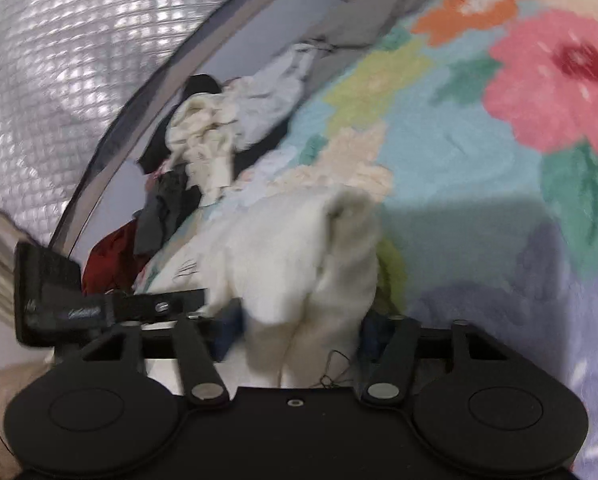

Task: Fold clothes
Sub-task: 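Lift the cream bundle with both grippers and carry it onto the clothes pile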

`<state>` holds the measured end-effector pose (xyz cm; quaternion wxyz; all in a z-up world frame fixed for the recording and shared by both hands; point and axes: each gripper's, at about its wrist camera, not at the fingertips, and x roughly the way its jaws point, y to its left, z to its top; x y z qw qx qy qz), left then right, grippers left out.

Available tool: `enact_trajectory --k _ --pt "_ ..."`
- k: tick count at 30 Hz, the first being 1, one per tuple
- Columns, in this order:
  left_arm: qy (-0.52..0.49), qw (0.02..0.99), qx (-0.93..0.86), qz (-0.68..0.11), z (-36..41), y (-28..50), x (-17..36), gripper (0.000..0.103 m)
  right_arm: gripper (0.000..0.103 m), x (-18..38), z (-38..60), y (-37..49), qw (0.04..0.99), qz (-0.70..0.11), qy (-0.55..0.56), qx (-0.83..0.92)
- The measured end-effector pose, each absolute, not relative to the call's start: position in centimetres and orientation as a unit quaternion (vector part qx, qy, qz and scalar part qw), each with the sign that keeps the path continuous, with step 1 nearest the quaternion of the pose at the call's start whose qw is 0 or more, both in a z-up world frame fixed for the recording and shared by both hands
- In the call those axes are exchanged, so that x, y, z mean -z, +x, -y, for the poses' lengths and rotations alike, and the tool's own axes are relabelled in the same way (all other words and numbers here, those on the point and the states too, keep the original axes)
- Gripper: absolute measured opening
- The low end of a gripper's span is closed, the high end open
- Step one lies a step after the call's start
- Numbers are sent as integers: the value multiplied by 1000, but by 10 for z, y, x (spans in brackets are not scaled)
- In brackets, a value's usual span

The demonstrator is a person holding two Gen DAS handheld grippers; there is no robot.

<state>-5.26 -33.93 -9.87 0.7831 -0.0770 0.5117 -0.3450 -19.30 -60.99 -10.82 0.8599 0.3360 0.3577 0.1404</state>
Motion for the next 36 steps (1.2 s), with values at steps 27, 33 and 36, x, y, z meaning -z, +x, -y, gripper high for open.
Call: enact_trajectory --k 27,33,36 --pt "20 657 665 -355 462 -230 -105 62 33 -82 643 -490 902 -105 418 36" --pt "48 583 728 -357 531 -309 -126 62 33 -110 681 -592 898 -89 417 109" --pt "59 547 751 -364 569 -352 -116 62 33 -112 700 -641 888 -92 422 157"
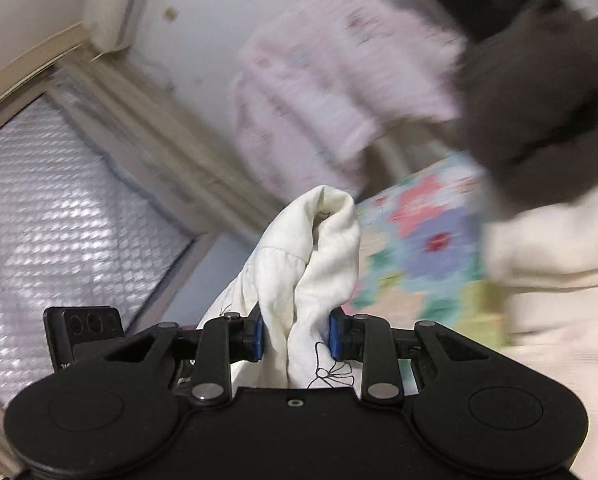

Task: Fold clothes
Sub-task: 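Lift the cream bundle with both grippers and carry it onto the clothes pile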

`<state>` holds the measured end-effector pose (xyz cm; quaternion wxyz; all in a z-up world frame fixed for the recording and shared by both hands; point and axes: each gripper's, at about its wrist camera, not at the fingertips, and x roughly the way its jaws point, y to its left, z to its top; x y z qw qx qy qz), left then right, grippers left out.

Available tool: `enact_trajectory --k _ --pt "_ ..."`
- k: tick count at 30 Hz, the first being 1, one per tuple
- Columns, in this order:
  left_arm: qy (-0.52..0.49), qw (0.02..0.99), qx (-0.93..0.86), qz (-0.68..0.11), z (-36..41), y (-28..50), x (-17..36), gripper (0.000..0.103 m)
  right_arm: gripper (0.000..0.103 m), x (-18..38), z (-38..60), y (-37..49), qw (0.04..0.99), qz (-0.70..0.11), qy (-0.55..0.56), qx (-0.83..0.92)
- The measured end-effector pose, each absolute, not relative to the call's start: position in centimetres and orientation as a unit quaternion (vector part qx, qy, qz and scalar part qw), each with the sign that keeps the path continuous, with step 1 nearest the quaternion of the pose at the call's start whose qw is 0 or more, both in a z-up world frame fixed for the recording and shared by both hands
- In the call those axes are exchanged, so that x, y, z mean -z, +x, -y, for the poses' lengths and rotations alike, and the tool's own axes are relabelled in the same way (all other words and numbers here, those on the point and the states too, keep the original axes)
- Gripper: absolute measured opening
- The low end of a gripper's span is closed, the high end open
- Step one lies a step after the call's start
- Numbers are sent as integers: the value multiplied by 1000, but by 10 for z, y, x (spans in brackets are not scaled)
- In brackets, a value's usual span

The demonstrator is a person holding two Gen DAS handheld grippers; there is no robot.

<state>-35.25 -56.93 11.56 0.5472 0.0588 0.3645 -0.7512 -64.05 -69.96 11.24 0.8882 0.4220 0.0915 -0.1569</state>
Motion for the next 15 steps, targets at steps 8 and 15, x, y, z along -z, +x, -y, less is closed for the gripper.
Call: enact_trajectory --k 8,15 --pt "111 509 749 -410 659 -445 -65 62 33 -73 749 -724 840 -123 456 266" --pt "145 482 737 -450 691 -472 -53 62 33 -52 776 -750 816 -132 480 293"
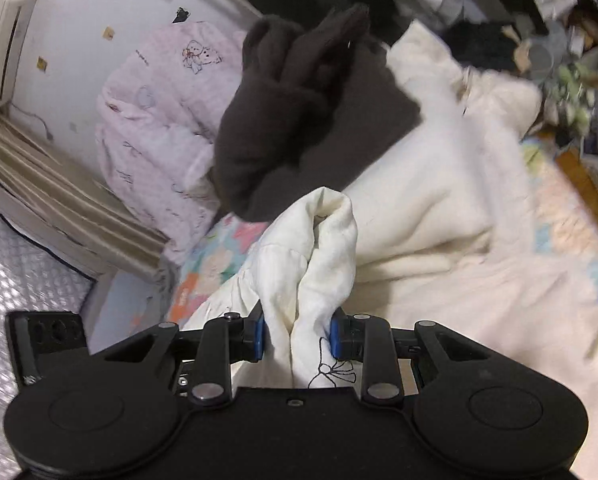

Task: Fold clothes
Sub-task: 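Lift the cream bundle with both grippers and carry it onto the clothes pile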

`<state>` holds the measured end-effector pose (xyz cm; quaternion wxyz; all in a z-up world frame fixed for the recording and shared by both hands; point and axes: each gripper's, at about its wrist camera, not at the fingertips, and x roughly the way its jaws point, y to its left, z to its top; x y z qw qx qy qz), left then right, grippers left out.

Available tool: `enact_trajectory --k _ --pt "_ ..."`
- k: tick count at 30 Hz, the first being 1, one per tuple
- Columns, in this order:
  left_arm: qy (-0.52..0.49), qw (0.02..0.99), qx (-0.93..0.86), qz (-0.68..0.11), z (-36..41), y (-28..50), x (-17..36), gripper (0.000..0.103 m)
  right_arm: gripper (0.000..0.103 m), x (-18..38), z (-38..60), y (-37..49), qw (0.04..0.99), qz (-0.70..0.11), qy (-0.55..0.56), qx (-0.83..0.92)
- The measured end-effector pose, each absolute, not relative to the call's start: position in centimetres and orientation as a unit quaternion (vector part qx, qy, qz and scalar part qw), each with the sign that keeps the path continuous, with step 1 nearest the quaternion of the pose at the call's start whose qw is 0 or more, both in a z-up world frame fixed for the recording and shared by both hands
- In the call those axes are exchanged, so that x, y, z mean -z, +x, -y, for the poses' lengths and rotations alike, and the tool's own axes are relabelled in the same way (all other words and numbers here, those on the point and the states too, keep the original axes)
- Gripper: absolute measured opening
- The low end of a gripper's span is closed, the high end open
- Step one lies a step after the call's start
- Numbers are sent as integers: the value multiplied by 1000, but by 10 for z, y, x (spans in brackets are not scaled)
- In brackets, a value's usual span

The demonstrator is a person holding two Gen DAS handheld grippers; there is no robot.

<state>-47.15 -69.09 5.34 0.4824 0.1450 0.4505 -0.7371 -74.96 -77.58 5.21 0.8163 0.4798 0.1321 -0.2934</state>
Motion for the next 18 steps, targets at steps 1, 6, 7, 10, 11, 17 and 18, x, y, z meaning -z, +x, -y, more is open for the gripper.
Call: enact_trajectory --k 1,6,7,10,11,17,18 --pt "149 480 739 -449 691 -475 -53 62 33 -53 776 -753 818 -136 473 298" --pt "169 467 720 -484 701 -495 -35 62 33 -47 790 -763 815 -182 439 333" --pt "171 465 718 -488 701 -499 -32 62 33 -45 792 -763 812 -191 434 340" --pt "193 475 717 -473 700 -508 -27 62 35 -41 791 -763 812 -213 406 360" --pt "200 477 714 -472 701 -508 -25 62 38 -40 790 -763 814 -218 395 367" --pt "193 490 705 -475 700 -492 -24 66 42 -65 756 -760 820 -218 232 477" --pt "192 495 704 -472 701 -489 -25 66 42 -73 747 -760 822 -217 210 482"
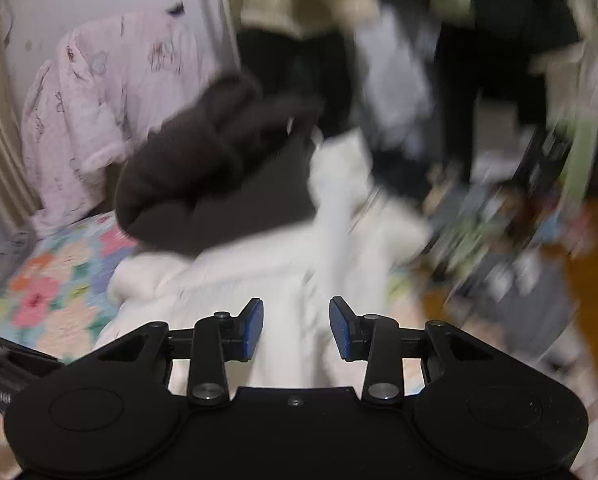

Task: Fold clothes
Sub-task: 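Lift the cream bundle with both grippers and carry it onto the clothes pile, then lower the bundle onto the white blanket and open both grippers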

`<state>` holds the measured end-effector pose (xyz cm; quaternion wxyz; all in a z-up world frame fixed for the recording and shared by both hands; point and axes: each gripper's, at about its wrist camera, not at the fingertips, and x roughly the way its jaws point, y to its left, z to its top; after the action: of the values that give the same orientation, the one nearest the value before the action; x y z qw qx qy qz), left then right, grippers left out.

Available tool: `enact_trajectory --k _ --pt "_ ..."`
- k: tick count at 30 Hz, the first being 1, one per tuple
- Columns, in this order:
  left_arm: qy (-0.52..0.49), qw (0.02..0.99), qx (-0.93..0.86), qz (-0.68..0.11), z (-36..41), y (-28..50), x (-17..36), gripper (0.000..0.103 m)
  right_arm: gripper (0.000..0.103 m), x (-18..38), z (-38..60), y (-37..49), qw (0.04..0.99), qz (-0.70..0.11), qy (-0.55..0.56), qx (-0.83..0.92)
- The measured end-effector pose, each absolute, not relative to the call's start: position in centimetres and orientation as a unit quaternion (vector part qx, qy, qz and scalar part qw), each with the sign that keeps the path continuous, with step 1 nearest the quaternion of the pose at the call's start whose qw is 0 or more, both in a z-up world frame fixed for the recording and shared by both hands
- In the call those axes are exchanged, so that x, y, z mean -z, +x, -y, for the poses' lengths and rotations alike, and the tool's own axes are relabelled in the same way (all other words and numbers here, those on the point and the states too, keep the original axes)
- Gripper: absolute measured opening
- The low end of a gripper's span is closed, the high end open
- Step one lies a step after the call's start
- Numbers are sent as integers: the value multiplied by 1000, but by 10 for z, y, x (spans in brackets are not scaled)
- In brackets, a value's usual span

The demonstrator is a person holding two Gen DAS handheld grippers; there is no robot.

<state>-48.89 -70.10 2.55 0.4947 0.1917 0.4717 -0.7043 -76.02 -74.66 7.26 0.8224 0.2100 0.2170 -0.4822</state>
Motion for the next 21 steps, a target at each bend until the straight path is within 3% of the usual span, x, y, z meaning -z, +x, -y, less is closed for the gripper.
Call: enact_trajectory --k 8,14,21 --pt "250 518 707 -413 708 -514 -22 66 43 -84 697 -751 850 -243 161 440" --pt "251 515 693 -437 703 -502 -15 66 43 -49 684 -735 838 -304 149 429" --pt "256 519 671 -463 714 -496 -2 67 44 -28 685 -743 826 -322 147 439"
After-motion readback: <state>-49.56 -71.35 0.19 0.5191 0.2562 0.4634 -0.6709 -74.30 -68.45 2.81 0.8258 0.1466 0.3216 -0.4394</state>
